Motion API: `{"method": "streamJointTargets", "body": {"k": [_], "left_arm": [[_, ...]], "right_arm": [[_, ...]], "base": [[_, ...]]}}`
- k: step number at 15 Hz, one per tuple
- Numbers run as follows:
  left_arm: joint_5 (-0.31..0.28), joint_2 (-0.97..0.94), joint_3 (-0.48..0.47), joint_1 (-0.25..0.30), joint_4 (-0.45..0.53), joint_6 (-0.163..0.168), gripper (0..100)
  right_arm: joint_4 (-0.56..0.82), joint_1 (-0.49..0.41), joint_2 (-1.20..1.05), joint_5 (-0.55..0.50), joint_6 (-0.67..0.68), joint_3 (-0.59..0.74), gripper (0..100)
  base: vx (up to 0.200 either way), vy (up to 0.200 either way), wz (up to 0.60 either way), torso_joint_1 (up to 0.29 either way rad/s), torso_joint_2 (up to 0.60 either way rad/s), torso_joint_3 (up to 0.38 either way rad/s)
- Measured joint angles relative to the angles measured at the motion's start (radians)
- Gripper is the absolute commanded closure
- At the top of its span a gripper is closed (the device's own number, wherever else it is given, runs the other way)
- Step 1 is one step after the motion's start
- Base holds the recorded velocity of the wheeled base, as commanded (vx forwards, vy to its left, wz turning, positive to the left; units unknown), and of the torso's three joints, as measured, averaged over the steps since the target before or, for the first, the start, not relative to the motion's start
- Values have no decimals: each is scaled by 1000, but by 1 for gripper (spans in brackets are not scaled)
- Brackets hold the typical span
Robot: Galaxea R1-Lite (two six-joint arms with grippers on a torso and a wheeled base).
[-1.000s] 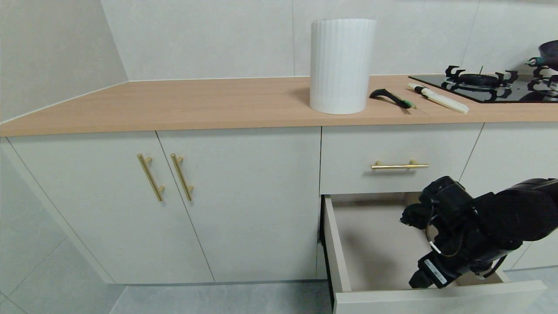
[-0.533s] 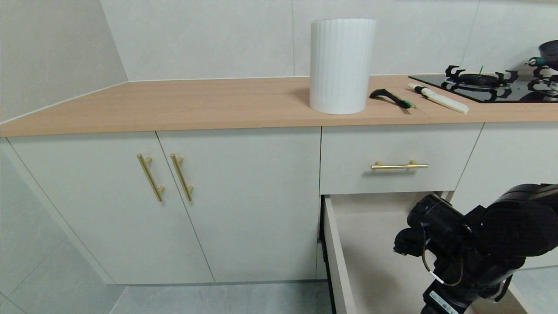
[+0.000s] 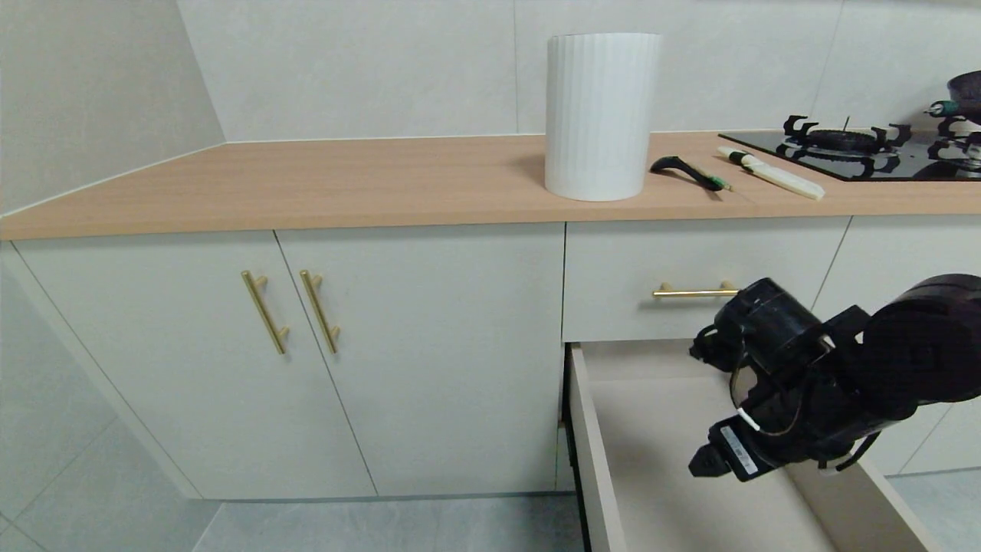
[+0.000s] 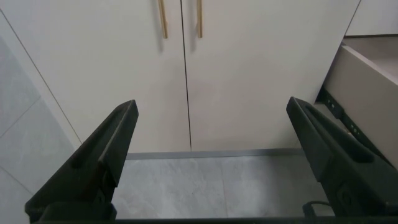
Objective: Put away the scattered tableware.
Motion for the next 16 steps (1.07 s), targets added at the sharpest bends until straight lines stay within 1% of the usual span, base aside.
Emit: {"method": "streamJointTargets", "body": {"k": [6, 8, 13, 16], "left_arm": [[0, 0, 0, 0, 0, 0, 0], [0, 0, 0, 0, 0, 0, 0], [0, 0, 0, 0, 0, 0, 0], [0, 0, 0, 0, -1, 0, 0]], "right_arm": [[-177, -125, -131, 9, 6, -17, 0], [-194, -153, -161, 8, 2, -14, 0], [-196, -164, -188, 6, -1, -11, 0], [-197, -164, -193, 6, -1, -9, 0]], "base": [[0, 0, 0, 0, 0, 0], [0, 0, 0, 0, 0, 0], [0, 0, 0, 0, 0, 0], [0, 0, 0, 54, -230, -245]]}}
